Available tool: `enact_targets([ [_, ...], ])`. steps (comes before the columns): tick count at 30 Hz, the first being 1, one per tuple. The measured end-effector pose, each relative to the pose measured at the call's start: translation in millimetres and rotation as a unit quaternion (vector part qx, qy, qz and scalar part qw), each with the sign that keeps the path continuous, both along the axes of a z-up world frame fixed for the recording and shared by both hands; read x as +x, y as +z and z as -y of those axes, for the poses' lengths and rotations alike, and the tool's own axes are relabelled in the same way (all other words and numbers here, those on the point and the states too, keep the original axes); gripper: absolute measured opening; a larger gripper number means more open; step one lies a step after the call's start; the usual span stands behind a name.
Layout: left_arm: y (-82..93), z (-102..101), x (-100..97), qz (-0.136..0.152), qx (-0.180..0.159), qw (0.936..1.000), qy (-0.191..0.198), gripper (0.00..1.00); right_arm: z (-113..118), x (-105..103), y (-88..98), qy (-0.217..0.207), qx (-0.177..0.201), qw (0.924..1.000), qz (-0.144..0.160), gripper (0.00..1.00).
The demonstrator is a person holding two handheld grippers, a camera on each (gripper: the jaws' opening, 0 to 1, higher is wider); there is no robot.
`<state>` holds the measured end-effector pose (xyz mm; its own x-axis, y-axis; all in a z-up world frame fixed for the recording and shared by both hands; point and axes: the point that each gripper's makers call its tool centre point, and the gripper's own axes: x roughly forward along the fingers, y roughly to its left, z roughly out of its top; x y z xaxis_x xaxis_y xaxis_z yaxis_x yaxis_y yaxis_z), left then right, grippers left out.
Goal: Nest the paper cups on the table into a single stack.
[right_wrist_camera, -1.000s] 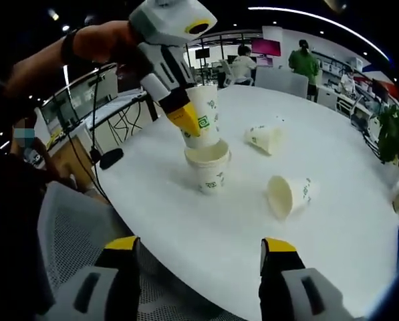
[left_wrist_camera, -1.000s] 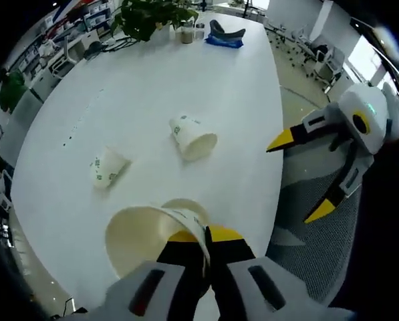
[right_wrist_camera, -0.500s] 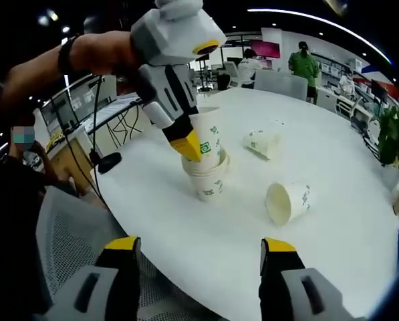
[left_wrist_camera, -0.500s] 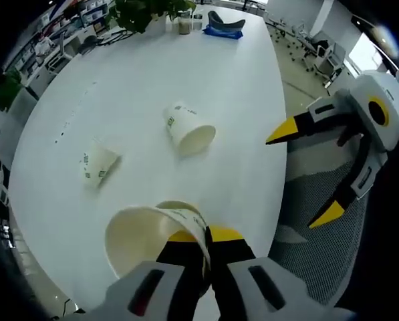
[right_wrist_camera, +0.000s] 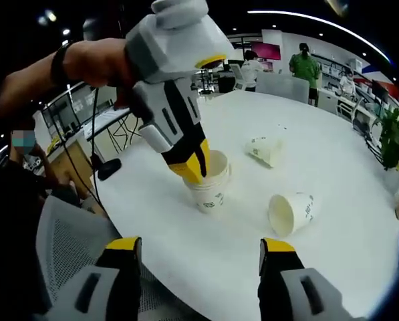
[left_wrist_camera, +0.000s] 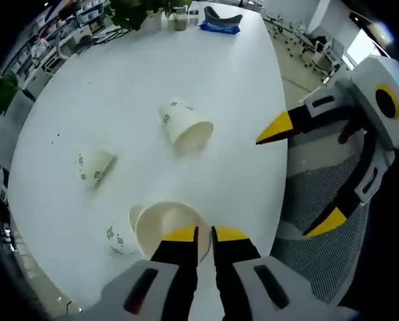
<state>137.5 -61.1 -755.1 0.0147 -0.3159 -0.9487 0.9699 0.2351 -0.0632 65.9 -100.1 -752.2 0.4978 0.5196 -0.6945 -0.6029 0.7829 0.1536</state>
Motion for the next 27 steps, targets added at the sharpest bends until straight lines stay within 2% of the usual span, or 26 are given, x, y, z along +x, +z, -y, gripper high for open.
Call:
enact_targets([
  [8, 12.0, 0, -1.9, 0.01, -0.01, 0.9999, 0.002, 0.09, 1, 3, -1.5, -0.001, -0.001, 1.0, -0.001, 0.71],
  [12, 12.9, -1, 4.2, 0.017, -0.022, 0.9996, 0.01, 0.11, 3, 4, -3.0, -0.008, -0.001, 1.0, -0.003, 0.71],
  [14, 15.4, 2, 4.8, 0.02, -0.037, 0.9989, 0.021, 0.14, 6, 6, -4.4, -0.021, 0.0, 0.9998, -0.006, 0.69],
  [17, 16.0, -2, 9.5, 0.028, -0.042, 0.9984, 0.026, 0.18, 9, 9, -6.6, -0.033, 0.005, 0.9994, -0.008, 0.69],
  [21, 17.6, -7, 8.2, 0.029, -0.045, 0.998, 0.033, 0.21, 11, 9, -9.3, -0.036, 0.003, 0.9993, -0.01, 0.69],
  [27, 23.6, -12, 9.6, 0.044, -0.056, 0.9966, 0.041, 0.33, 10, 7, -11.5, -0.038, -0.001, 0.9992, -0.012, 0.69],
])
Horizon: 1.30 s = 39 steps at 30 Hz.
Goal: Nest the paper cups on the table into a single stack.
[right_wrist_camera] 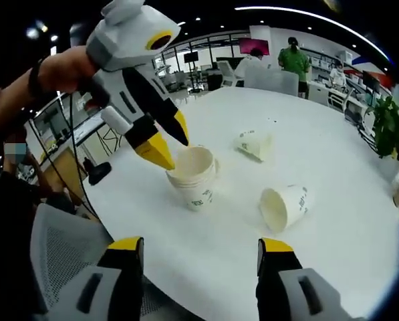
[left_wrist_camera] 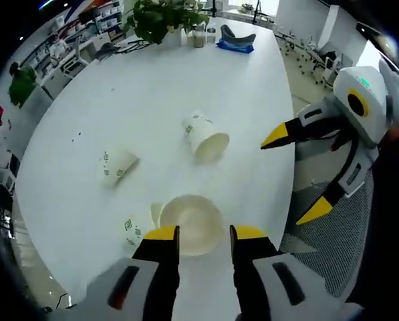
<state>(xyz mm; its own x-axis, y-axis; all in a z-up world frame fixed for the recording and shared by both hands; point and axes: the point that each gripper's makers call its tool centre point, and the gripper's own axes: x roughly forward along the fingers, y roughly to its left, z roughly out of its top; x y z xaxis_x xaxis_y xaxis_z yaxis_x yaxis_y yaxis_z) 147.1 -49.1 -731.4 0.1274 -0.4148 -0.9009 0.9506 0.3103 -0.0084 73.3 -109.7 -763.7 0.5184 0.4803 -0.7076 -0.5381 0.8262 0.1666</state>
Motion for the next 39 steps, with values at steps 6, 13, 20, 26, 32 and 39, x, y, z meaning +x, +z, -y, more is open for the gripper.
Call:
enact_targets([
  [6, -2.1, -7, 4.2, 0.018, -0.008, 0.9996, -0.021, 0.44, 0, 1, -1.2, -0.01, -0.001, 0.9999, -0.002, 0.67],
  [13, 0.3, -12, 15.3, 0.035, -0.012, 0.9993, -0.009, 0.46, -3, 0, -2.3, -0.011, 0.003, 0.9999, -0.006, 0.67],
  [20, 9.0, -13, 43.9, 0.067, -0.022, 0.9975, -0.008, 0.48, -5, -2, 2.4, -0.003, 0.006, 1.0, -0.003, 0.67],
  [26, 11.3, -10, 75.8, 0.086, -0.021, 0.996, -0.007, 0.5, -3, -6, 3.8, -0.003, 0.009, 0.9999, -0.006, 0.67],
  [32, 8.1, 1, 100.6, 0.092, -0.021, 0.9953, -0.024, 0.53, 2, -8, 3.8, -0.006, 0.008, 0.9999, -0.009, 0.67],
  [39, 1.1, 15, 129.7, 0.095, -0.015, 0.9946, -0.038, 0.54, 7, -9, 3.2, -0.012, 0.008, 0.9998, -0.014, 0.67],
])
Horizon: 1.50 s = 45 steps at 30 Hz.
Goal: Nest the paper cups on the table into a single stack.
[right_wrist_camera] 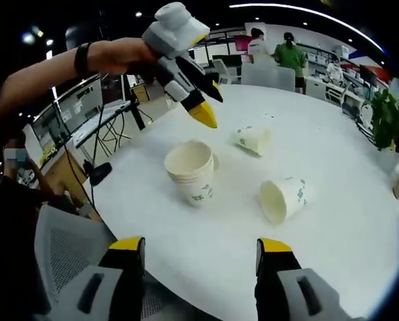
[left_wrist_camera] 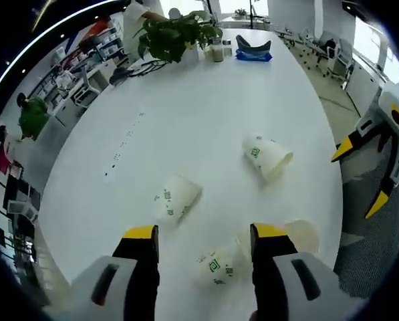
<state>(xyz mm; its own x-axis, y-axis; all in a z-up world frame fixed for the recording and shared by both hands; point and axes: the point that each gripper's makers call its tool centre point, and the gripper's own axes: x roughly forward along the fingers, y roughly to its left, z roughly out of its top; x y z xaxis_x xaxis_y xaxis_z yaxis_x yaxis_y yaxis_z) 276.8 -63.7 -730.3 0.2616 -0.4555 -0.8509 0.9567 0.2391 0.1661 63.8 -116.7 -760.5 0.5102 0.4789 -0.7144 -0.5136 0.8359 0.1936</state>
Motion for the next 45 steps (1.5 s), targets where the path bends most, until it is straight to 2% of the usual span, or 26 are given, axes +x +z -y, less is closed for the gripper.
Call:
enact_targets([
  [5, -2.2, 8, 10.9, 0.004, 0.004, 0.9998, -0.021, 0.56, 2, 1, -2.0, -0.001, -0.001, 1.0, -0.001, 0.67],
  [7, 0.5, 18, 21.1, 0.022, -0.009, 0.9989, -0.04, 0.56, 3, 2, -2.1, -0.003, -0.001, 1.0, -0.002, 0.67],
  [9, 0.6, 21, 22.3, 0.024, -0.01, 0.9987, -0.045, 0.56, 3, 3, -2.1, -0.002, -0.002, 1.0, -0.002, 0.66],
  [12, -4.9, 29, 36.0, 0.035, -0.002, 0.997, -0.069, 0.55, 0, 2, 0.8, 0.003, -0.003, 1.0, -0.001, 0.66],
  [19, -30.0, 28, 55.6, 0.019, 0.015, 0.9965, -0.08, 0.57, -3, 5, 2.5, 0.007, -0.002, 1.0, 0.002, 0.66],
  [20, -28.8, 28, 52.7, 0.018, 0.016, 0.9964, -0.081, 0.57, -2, 5, 2.8, 0.007, -0.003, 1.0, 0.002, 0.67],
  [23, -40.5, 28, 51.8, 0.014, 0.033, 0.9943, -0.101, 0.57, -1, 4, 4.9, 0.005, -0.003, 1.0, 0.001, 0.67],
  [24, -49.6, 28, 54.0, 0.016, 0.042, 0.9928, -0.111, 0.57, 0, 4, 5.0, 0.004, -0.002, 1.0, 0.0, 0.67],
  [27, -59.1, 26, 55.5, 0.03, 0.066, 0.9878, -0.138, 0.55, 2, 5, 0.7, 0.002, -0.003, 1.0, -0.003, 0.67],
  [28, -66.8, 25, 58.3, 0.028, 0.07, 0.9872, -0.141, 0.55, 2, 5, -0.3, 0.001, -0.002, 1.0, -0.004, 0.67],
  [32, -74.9, 29, 61.3, 0.015, 0.074, 0.9868, -0.144, 0.56, 3, 2, 1.1, 0.0, -0.002, 1.0, -0.007, 0.67],
  [38, -96.9, 25, 62.4, 0.004, 0.1, 0.9835, -0.151, 0.55, 2, 1, -1.3, -0.001, 0.0, 1.0, -0.006, 0.67],
  [40, -104.8, 25, 64.6, 0.004, 0.106, 0.9824, -0.154, 0.54, 4, 0, -3.3, -0.005, -0.002, 1.0, -0.008, 0.67],
  [43, -106.7, 27, 63.9, 0.003, 0.107, 0.9821, -0.156, 0.49, 7, 0, -3.0, -0.008, -0.005, 0.9999, -0.009, 0.67],
  [45, -105.2, 28, 65.1, 0.008, 0.104, 0.9833, -0.149, 0.39, 8, 1, -4.5, -0.011, -0.004, 0.9999, -0.009, 0.67],
])
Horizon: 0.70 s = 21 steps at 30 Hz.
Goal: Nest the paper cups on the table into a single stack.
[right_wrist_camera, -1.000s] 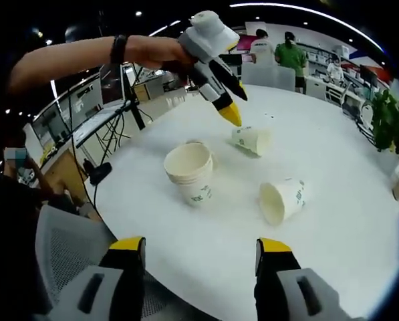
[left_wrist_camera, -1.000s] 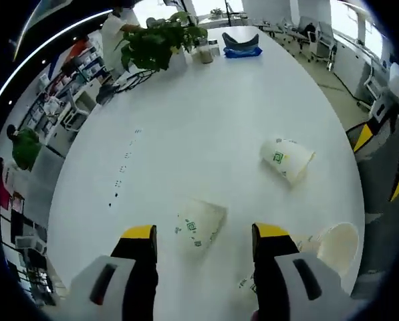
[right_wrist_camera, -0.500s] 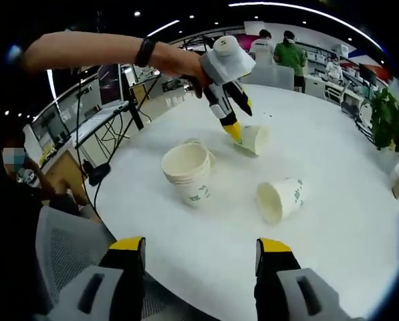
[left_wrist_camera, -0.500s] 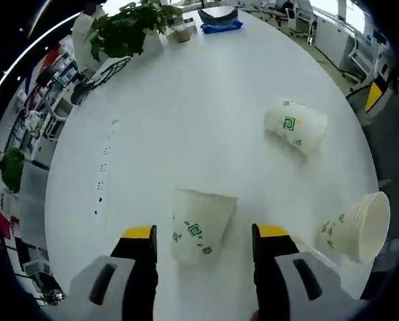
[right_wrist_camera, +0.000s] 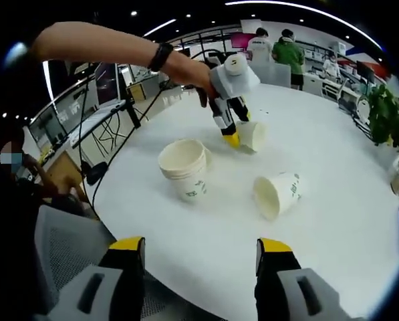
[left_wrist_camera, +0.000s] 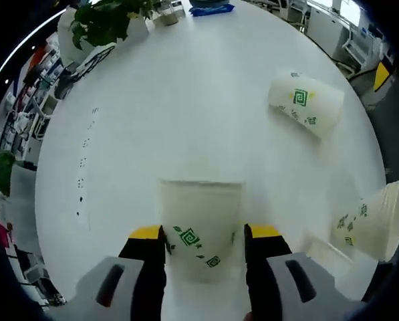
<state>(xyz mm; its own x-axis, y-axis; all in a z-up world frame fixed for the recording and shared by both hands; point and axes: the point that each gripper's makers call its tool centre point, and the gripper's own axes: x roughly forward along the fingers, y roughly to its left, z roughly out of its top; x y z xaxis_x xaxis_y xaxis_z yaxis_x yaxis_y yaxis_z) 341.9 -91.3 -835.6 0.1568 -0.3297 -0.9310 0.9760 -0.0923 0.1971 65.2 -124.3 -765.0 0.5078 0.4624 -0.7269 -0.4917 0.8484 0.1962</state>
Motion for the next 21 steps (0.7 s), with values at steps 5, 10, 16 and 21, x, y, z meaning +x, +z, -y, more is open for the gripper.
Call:
enact_targets([
  [5, -0.2, 2, -2.0, -0.007, -0.004, 0.9999, 0.009, 0.37, 1, 1, 5.1, -0.004, -0.001, 1.0, 0.003, 0.67],
  [10, 4.3, -5, -5.5, -0.013, -0.007, 0.9998, 0.015, 0.37, 0, 4, 3.0, -0.005, -0.001, 1.0, 0.006, 0.66],
  [16, 17.1, -13, -15.7, -0.006, -0.017, 0.9998, 0.011, 0.37, -1, 6, 0.9, -0.01, 0.001, 0.9999, 0.008, 0.65],
  [21, 29.2, -20, -20.1, 0.005, -0.022, 0.9998, 0.002, 0.37, -5, 14, 6.5, -0.009, 0.005, 0.9998, 0.016, 0.64],
])
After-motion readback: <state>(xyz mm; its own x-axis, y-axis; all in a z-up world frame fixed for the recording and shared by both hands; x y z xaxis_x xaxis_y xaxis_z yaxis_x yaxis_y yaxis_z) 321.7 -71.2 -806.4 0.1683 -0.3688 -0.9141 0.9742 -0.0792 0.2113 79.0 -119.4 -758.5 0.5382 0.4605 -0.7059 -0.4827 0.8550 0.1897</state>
